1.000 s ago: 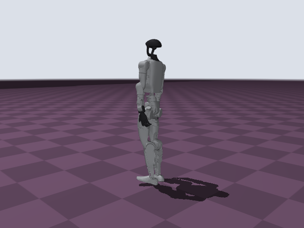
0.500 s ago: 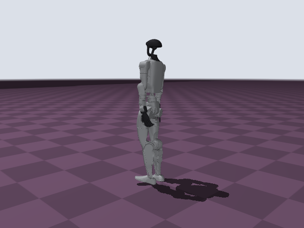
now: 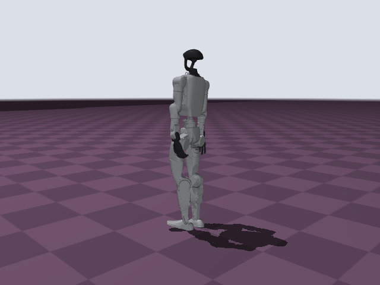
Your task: In place motions
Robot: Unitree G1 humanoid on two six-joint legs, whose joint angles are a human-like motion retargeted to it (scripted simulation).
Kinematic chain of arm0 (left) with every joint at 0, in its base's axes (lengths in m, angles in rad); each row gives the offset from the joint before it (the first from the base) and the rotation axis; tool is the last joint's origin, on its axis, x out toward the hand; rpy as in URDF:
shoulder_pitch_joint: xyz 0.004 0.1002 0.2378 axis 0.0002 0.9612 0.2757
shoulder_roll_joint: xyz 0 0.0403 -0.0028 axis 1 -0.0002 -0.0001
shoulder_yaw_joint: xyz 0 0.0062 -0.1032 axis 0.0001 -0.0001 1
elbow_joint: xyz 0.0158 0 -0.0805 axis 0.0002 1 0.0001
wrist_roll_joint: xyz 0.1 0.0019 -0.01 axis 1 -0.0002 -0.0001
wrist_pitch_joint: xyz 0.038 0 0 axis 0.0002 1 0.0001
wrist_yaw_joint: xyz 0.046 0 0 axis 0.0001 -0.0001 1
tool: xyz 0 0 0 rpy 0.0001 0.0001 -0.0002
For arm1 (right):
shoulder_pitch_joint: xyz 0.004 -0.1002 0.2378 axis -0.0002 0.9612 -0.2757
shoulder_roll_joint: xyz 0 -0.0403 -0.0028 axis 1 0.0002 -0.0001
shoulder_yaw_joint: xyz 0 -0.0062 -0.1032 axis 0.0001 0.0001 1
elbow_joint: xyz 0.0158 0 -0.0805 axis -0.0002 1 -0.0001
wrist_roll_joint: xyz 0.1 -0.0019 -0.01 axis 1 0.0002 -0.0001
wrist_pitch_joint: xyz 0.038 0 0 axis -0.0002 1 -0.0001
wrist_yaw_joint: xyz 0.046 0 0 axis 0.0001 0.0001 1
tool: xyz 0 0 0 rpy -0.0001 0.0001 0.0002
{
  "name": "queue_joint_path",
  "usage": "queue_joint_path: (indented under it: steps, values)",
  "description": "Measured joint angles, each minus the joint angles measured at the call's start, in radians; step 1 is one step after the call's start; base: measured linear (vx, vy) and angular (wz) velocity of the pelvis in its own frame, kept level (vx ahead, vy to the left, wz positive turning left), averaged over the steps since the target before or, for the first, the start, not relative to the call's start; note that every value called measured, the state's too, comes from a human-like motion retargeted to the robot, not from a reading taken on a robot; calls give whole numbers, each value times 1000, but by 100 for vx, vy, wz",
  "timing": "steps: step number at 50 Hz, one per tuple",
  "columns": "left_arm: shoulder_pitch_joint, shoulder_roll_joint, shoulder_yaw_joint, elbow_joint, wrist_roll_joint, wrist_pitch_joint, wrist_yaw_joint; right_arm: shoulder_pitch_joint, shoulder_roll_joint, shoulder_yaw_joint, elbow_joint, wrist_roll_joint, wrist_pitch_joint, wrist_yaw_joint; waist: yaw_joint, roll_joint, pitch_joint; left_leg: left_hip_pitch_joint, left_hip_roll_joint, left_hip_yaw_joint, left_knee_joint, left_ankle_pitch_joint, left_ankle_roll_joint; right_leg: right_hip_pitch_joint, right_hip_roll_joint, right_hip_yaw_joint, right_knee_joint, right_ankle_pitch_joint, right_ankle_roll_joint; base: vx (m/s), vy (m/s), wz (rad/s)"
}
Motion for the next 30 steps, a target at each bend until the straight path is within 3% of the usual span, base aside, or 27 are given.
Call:
queue_joint_path:
  steps: [7, 10, 13, 20, 30]
  values:
    - [14, 7, 11, -2, -4, -2, 2, -8, 4, 14, -13, -19, -3, 7, -92, 7, -9, 10, 28, -76, 41, -9, -44, 3, 12, -61, -1, -7, -6, 16, -11, 59]
    - [20, 7, 18, -14, -15, -2, 5, -14, 3, 5, -16, -4, -4, 9, -138, -6, -13, -18, 53, -131, 137, -32, -91, 9, -5, -97, -1, -14, -3, 15, -9, 78]
    - [20, 4, 33, -34, -45, -11, 12, -19, -1, -2, -24, 14, -7, 9, -158, -24, -6, -70, 65, -167, 265, -19, -100, 12, -22, -111, -2, -12, -2, 10, -7, 54]
    - [-5, -20, 76, -76, -159, -40, 58, -37, -33, -10, -28, 19, -12, 0, -161, -45, 30, -205, 19, -302, 501, 2, 18, 16, -49, -155, -3, -4, -1, 4, -1, 30]
    - [2, -49, 106, -111, -262, -87, 55, -46, -57, -12, -29, 34, -11, -12, -137, -33, 100, -345, -76, -435, 170, 34, 112, 37, -47, -160, -15, 1, -17, -1, 7, 0]
